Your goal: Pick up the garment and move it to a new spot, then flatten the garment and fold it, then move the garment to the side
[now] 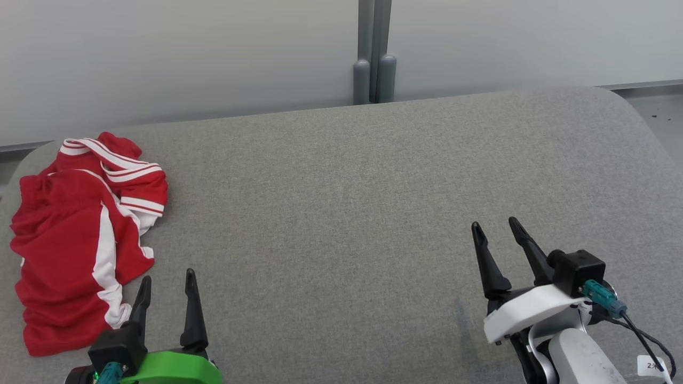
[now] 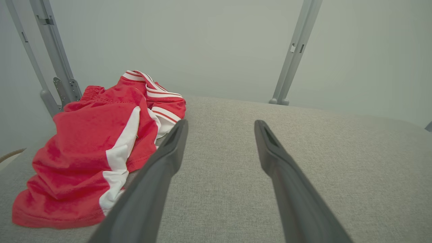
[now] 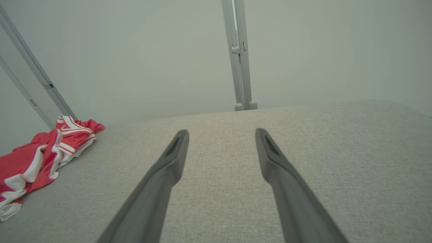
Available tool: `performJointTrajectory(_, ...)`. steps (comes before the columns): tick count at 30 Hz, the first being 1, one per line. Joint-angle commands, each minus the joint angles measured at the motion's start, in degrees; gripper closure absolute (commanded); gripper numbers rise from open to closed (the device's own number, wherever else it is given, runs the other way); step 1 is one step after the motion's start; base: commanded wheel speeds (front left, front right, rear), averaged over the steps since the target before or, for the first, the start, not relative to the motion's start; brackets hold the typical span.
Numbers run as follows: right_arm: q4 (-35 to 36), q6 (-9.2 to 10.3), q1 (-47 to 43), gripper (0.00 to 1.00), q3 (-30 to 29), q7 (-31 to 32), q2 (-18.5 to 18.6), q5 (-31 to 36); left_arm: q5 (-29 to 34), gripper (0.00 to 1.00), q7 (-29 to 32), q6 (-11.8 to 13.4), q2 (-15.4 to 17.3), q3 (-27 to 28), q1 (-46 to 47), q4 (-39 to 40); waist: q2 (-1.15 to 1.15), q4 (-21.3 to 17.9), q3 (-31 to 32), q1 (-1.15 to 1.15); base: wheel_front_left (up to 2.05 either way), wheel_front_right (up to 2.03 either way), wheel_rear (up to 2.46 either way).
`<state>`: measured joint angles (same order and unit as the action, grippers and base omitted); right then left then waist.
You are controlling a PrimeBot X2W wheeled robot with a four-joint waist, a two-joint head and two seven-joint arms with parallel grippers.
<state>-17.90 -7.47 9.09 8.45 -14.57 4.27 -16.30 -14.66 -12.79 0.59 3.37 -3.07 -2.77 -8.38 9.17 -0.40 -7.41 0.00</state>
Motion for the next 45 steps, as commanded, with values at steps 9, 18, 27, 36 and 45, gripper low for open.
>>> performJointTrajectory(9, 0.12, -0.03, -0.36, 0.00, -1.27, -0.43, -0.81, 5.77, 2.81, 0.00, -1.48, 0.24, 0.18, 0.36, -0.94, -0.87, 0.00, -0.06, 0.17, 0.00, 0.00, 0.00, 0.00)
performJointTrajectory(18, 0.24, -0.03, -0.59, 0.00, -2.11, -0.64, -1.40, 9.79, 4.62, 0.00, -2.39, 0.41, 0.01, 0.72, -1.34, -0.52, 0.00, -0.03, 0.41, 0.00, 0.00, 0.00, 0.00)
performJointTrajectory(27, 0.59, -0.03, -0.79, 0.00, -2.50, -0.63, -1.45, 10.00, 2.70, 0.00, -2.47, 0.13, -0.17, 1.06, -0.99, -1.52, 0.00, -0.10, 0.46, 0.00, 0.00, 0.00, 0.00)
performJointTrajectory(36, 0.34, -0.03, -0.70, 0.00, -2.45, -0.63, -1.45, 9.92, 2.63, 0.00, -2.46, 0.12, -0.22, 0.76, -0.17, -2.07, 0.00, -0.05, 0.48, 0.00, 0.00, 0.00, 0.00)
performJointTrajectory(45, 0.26, -0.03, -0.68, 0.00, -2.34, -0.63, -1.45, 9.71, 2.65, 0.00, -2.46, 0.14, -0.22, 0.58, -0.09, -2.42, 0.00, -0.02, 0.49, 0.00, 0.00, 0.00, 0.00)
